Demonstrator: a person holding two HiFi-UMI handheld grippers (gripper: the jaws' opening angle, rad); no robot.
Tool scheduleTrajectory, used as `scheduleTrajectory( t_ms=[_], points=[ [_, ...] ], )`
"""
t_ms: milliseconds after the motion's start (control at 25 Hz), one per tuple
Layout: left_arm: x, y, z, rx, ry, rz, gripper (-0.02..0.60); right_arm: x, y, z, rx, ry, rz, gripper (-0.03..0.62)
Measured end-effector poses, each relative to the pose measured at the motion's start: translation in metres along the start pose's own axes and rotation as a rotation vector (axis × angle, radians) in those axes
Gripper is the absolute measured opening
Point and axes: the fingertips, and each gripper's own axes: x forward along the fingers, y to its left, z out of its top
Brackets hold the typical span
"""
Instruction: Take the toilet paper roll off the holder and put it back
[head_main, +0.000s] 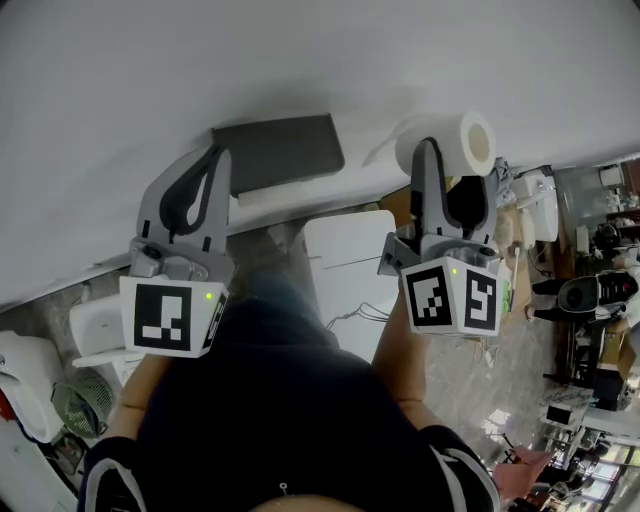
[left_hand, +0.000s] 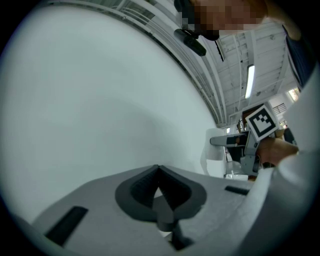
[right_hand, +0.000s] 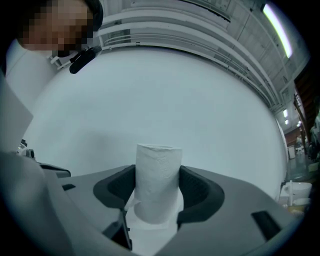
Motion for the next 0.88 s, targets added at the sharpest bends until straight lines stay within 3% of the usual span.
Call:
scheduleTrajectory(
  t_ms=[280,880],
  points=[
    [0.010,-0.016,0.010,-0.002,0.013,0.022,0.002,0.003,-0.024,-0.001,-0.003,0.004,0.001,0.279],
    [0.011,-0.035,0.022,0.068,0.029,0.128,0.002,0.007,-0.051,-0.028,-0.011,0.031,0.077,0.279]
  ],
)
